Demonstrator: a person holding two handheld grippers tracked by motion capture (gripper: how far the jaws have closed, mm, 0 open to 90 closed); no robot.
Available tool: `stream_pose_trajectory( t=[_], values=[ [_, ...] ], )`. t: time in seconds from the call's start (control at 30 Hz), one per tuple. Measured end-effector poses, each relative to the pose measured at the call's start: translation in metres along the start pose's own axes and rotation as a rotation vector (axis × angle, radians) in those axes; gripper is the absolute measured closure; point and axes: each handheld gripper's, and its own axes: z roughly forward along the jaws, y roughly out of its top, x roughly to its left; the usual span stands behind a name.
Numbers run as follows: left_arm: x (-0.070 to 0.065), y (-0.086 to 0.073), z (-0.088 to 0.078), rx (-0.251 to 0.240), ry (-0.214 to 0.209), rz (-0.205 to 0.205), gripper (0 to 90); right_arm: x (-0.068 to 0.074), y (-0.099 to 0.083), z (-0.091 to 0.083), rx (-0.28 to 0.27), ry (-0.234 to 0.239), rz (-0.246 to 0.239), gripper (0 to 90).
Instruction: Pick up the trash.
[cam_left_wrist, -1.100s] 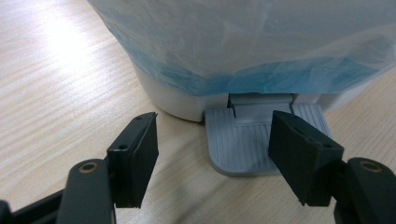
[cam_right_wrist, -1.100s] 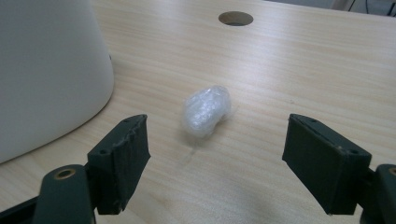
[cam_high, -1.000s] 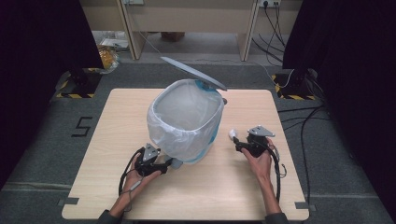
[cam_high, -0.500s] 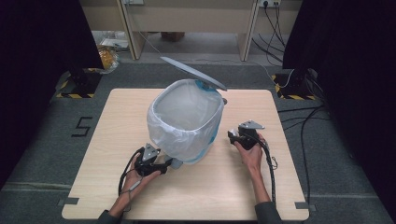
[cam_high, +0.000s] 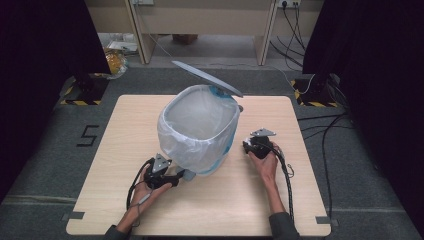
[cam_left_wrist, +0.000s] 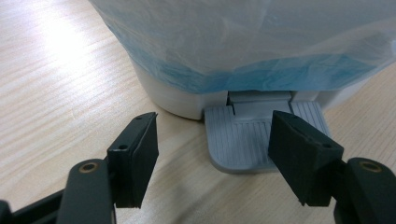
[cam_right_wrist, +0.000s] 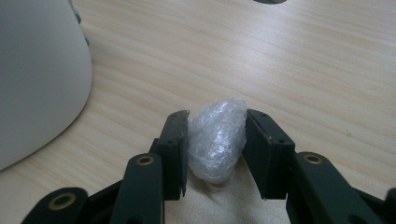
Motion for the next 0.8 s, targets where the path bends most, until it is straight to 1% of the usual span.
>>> stream_pose_trajectory(
  t=[0.07, 0.17, 0.27, 0.3, 0.33, 0.43, 0.47, 0.57, 0.6, 0.63, 0.73, 0.77, 0.8],
  values=[
    [0.000, 0.000, 0.000, 0.000, 0.000, 0.001, 32.4, 0.000, 0.000, -0.001, -0.001, -0.005, -0.007, 61.4],
    [0.000, 0.000, 0.000, 0.000, 0.000, 0.000, 32.4, 0.002, 0.003, -0.011, -0.029, 0.000, -0.020, 61.7],
    [0.000, 0.000, 0.000, 0.001, 0.000, 0.001, 32.4, 0.003, 0.007, -0.017, -0.046, 0.006, -0.021, 61.7],
    [0.000, 0.000, 0.000, 0.000, -0.002, -0.002, 32.4, 0.004, 0.010, -0.026, -0.064, 0.018, -0.020, 61.8],
    [0.000, 0.000, 0.000, 0.000, -0.002, -0.002, 32.3, 0.004, 0.011, -0.030, -0.074, 0.021, -0.030, 61.8],
    [0.001, 0.000, 0.000, 0.001, -0.006, -0.007, 32.4, 0.006, 0.016, -0.045, -0.096, 0.036, -0.015, 61.8],
    [0.001, 0.000, 0.000, 0.001, -0.006, -0.007, 32.3, 0.006, 0.016, -0.045, -0.096, 0.036, -0.015, 61.8],
    [0.001, 0.000, 0.000, 0.001, -0.005, -0.005, 32.3, 0.007, 0.021, -0.061, -0.119, 0.045, -0.019, 61.8],
    [0.001, 0.000, 0.000, 0.001, -0.004, -0.005, 32.3, 0.007, 0.023, -0.070, -0.129, 0.054, -0.010, 61.8],
    [0.001, 0.000, 0.000, 0.001, -0.004, -0.005, 32.3, 0.007, 0.023, -0.070, -0.129, 0.054, -0.010, 61.8],
    [0.000, 0.000, 0.000, 0.001, -0.003, -0.007, 32.2, 0.007, 0.024, -0.086, -0.141, 0.060, -0.011, 61.7],
    [0.000, 0.000, 0.000, 0.000, -0.002, -0.007, 32.2, 0.007, 0.024, -0.086, -0.141, 0.060, -0.011, 61.7],
    [0.000, 0.000, 0.000, 0.000, -0.001, -0.007, 32.2, 0.007, 0.025, -0.093, -0.149, 0.068, -0.013, 61.7]
  ],
)
